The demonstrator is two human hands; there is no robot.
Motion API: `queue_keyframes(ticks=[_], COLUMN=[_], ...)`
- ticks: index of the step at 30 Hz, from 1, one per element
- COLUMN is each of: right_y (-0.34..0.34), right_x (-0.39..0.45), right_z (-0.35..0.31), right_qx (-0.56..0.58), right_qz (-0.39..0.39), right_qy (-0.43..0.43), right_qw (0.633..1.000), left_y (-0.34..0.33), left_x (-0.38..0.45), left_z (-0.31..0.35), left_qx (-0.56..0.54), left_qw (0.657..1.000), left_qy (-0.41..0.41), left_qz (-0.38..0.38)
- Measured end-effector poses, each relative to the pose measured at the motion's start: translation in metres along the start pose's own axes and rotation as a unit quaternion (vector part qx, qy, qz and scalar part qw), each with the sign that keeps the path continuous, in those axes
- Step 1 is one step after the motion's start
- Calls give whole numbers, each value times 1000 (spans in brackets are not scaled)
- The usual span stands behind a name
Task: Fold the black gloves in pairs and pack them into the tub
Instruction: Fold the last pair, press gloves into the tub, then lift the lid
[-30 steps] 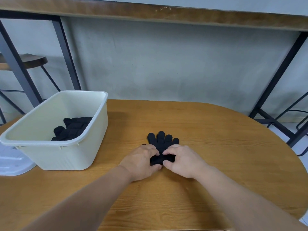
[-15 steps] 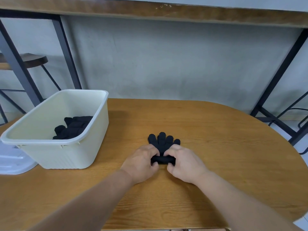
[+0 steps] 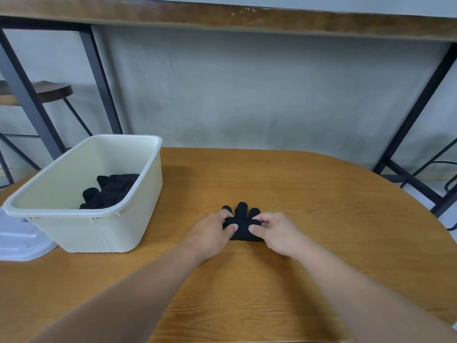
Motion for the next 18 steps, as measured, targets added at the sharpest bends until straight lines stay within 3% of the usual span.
queue_keyframes(ticks=[6,12,15,18], right_y=[2,-2,1,-2], right_x=[5,8,3,-3], right_z=[-2,1,-3,-15], right_qx=[10,-61,-125,-212], right_qz=[37,89,134,142], right_qy=[-20,-48,-31,57], right_qw=[999,993,982,965], left_y=[2,1,4,5], left_x=[9,12,11,9], left_z=[1,0,3,13], left_qx=[2,-10,32,121], left_qw=[999,999,998,987], left_qy=[38,40,6,-78], left_qz=[-6,21,54,73])
Point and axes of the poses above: each hand's wrist, its own x-axis towards the middle knuckle, its own y-axis out of the back of the hand, z = x × y, the point moved 5 cm from there along x, towards the middle knuckle, and after that the axes turned 8 degrees about -z, right-handed, at the moved point
